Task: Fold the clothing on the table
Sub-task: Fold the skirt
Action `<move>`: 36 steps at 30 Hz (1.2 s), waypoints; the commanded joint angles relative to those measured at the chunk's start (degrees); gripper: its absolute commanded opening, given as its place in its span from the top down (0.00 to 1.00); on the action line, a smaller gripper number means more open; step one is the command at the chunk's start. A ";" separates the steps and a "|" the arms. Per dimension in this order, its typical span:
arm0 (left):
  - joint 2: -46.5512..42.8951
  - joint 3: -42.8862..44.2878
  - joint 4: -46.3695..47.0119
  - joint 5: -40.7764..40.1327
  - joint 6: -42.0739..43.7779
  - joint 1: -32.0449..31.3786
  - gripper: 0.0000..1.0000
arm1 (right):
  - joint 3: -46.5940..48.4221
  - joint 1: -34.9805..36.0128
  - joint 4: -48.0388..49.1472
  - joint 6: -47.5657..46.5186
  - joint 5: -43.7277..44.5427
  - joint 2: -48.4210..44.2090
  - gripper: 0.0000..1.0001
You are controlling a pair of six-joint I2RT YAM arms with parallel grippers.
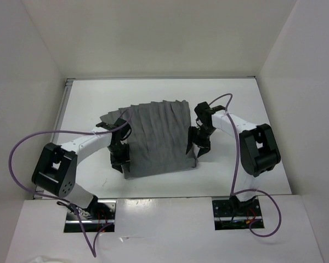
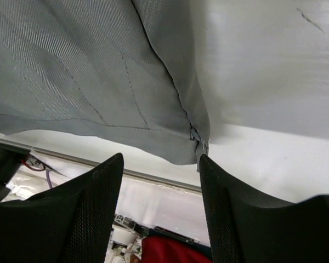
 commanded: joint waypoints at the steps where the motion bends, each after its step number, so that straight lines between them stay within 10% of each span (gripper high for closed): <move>1: 1.74 -0.15 0.71 -1.66 -3.31 -0.22 0.57 | 2.09 0.39 -3.17 1.17 1.10 -3.21 0.37; 10: 7.36 -3.13 4.39 -3.43 -8.41 -5.83 0.61 | 6.14 0.39 -8.18 -1.19 2.86 -3.22 0.37; 17: 14.22 -5.08 10.90 -1.31 -8.42 -8.13 0.95 | 2.55 0.39 -7.91 -1.90 2.86 -1.28 0.37; 28: 16.33 0.55 9.15 -5.18 -5.86 -8.13 0.99 | -3.61 0.39 0.25 -1.90 4.62 3.63 0.43; 32: 16.33 1.08 9.15 -5.18 -4.64 -8.13 1.00 | -3.62 0.39 7.01 -0.68 1.72 7.93 0.56; 36: 18.61 3.80 10.38 -5.18 -2.27 -6.73 1.00 | 0.86 -0.66 10.54 1.87 4.25 10.49 0.95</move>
